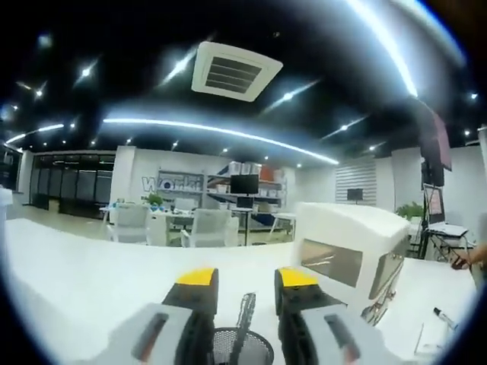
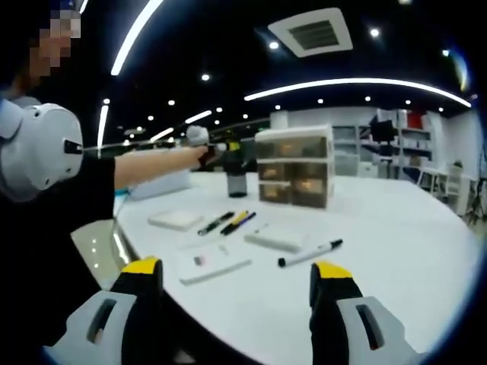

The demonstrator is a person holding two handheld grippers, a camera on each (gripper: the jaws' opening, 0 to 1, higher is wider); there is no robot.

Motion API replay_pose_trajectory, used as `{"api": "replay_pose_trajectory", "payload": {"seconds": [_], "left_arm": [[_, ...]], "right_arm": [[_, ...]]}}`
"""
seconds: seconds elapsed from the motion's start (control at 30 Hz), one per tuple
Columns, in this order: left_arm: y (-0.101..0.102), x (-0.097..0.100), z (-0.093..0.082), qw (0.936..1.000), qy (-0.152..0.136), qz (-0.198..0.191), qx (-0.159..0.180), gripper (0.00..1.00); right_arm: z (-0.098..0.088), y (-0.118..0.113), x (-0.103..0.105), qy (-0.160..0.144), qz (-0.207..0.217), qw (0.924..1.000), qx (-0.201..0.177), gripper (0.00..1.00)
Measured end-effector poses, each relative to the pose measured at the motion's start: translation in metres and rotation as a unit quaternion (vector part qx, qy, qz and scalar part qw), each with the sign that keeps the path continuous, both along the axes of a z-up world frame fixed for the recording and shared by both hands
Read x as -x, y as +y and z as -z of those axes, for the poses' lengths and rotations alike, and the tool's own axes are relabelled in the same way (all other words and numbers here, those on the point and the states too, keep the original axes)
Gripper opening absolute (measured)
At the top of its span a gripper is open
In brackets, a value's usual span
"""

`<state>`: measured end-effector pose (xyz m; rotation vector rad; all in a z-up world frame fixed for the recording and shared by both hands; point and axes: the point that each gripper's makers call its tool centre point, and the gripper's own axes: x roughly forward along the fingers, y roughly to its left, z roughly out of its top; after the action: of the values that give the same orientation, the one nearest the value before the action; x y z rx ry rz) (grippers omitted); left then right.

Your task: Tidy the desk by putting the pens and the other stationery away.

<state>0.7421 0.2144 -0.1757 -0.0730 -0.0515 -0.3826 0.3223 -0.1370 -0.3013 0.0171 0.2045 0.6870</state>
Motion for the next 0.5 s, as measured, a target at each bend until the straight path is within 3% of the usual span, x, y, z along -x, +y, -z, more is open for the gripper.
{"api": "replay_pose_trajectory", "payload": {"seconds": [0.1, 0.5], "left_arm": [[-0.001, 0.006, 0.0, 1.0, -0.001, 0.004, 0.002, 0.41], [0.003, 0.047, 0.011, 0.9994, 0.015, 0.033, -0.001, 0.48]], "right_arm": [[-0.001, 0.001, 0.0, 0.0, -0.002, 1.0, -0.001, 0.75], [-0.004, 0.01, -0.003, -0.003, -0.016, 0.9999, -0.001, 0.75]]}}
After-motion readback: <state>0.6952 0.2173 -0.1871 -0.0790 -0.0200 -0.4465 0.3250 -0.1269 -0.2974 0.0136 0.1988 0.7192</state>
